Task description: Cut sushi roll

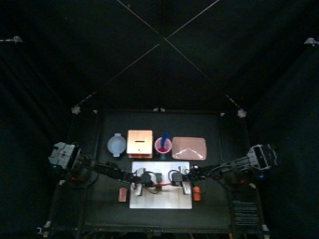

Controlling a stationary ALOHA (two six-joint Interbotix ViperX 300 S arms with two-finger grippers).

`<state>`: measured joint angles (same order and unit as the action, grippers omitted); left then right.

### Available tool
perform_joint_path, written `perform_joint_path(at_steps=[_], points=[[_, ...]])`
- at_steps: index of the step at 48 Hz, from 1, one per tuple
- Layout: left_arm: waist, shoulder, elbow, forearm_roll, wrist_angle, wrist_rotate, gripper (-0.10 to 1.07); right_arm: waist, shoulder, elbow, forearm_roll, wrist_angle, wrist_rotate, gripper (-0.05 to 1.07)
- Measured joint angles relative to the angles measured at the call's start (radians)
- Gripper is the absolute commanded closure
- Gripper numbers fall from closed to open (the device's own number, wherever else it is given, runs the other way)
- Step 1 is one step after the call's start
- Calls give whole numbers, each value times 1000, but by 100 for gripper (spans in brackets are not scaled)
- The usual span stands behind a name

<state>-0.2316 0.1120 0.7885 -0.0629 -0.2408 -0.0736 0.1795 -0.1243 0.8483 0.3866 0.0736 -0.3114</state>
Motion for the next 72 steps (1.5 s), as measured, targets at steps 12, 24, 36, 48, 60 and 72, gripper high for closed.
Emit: perform_joint_path(at_steps=[12, 24, 36, 48, 60, 72], points=[[-5, 0, 0, -6, 0, 0, 59, 12, 11, -3, 12, 0, 0, 70], [-9, 2, 0, -5, 0, 0, 59, 18, 21, -8, 23, 0, 0, 70], [-9, -2, 2, -6, 0, 0, 59, 18, 21, -12, 18, 0, 0, 70], [-11, 17, 0, -8, 2, 0, 59, 20, 43, -14, 17, 0, 0, 70], [-18, 60, -5, -9, 0, 0, 59, 25, 92, -25, 15, 0, 0, 70], [-40, 97, -12, -37, 0, 0, 59, 44, 149, -35, 20, -9, 0, 70]])
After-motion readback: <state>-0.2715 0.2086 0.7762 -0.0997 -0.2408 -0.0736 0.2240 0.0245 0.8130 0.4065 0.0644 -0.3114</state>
